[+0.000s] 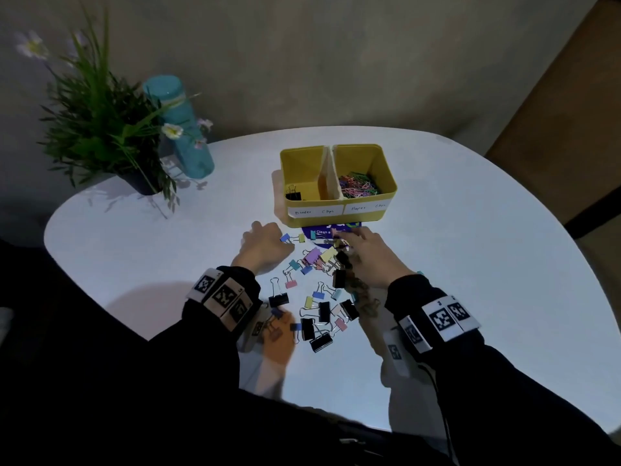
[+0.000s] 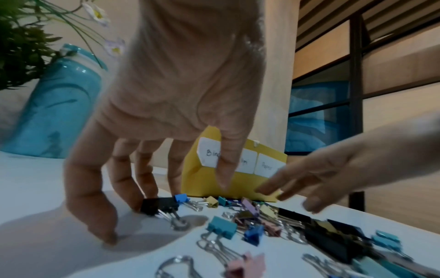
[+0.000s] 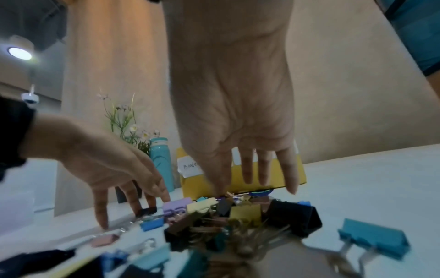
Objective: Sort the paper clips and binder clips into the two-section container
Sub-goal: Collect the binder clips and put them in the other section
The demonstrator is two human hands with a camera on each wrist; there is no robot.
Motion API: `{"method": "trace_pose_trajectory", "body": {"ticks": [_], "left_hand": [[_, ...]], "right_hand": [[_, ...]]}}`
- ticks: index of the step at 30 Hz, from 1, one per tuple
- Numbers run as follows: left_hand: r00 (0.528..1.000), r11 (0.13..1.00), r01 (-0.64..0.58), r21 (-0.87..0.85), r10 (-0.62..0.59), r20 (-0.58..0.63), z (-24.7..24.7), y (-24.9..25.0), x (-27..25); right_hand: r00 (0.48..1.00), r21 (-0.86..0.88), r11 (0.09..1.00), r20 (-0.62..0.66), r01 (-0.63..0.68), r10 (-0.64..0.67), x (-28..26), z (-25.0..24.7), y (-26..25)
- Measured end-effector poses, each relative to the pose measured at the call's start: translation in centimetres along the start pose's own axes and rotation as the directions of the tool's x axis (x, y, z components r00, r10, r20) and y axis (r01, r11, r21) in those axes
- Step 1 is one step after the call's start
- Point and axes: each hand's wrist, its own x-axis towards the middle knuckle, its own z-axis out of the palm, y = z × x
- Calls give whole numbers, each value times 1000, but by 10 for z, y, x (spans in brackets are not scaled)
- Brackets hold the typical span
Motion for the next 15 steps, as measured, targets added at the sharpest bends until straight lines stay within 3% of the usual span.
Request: {"method": "trace_pose_trajectory", "body": {"ticks": [2, 4, 6, 10, 15], "left_hand": [[999, 999, -33, -18, 33, 31, 4, 4, -7], [996, 997, -73, -21, 74, 56, 10, 11, -16], [989, 992, -124, 5, 123, 76, 19, 16, -19], [982, 982, -189, 15, 189, -1, 32, 21, -14], [968, 964, -244, 108, 249, -31, 40, 26, -7]], "right_hand": [[999, 0, 1000, 39, 2, -2, 7, -1, -2], [993, -110, 994, 113, -19, 32, 12, 1, -6], [993, -192, 981, 107, -23, 44, 13, 5, -8], [1000, 5, 1000, 0, 7, -7, 15, 13, -6], [999, 39, 999, 42, -32, 30, 17, 13, -9]]}}
